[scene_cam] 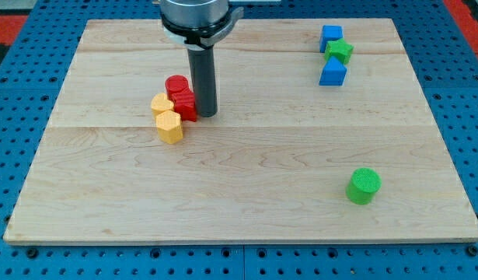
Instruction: Move the green circle left to the blue triangle
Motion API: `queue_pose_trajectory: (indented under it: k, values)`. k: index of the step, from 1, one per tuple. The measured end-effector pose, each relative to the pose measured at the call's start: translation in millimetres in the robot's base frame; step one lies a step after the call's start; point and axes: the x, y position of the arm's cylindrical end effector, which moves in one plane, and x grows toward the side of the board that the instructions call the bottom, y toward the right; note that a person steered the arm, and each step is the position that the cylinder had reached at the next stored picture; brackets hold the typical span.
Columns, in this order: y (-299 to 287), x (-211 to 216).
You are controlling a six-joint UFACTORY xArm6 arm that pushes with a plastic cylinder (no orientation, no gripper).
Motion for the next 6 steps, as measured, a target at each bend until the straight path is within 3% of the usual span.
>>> queue_pose_trajectory:
  k: [1, 3, 4, 5, 6]
  values:
    - [10.0, -8.9]
    - [187.6, -4.8]
    - [253.5, 43.4]
    - [278.2, 113.9]
    - [224.5, 144.3]
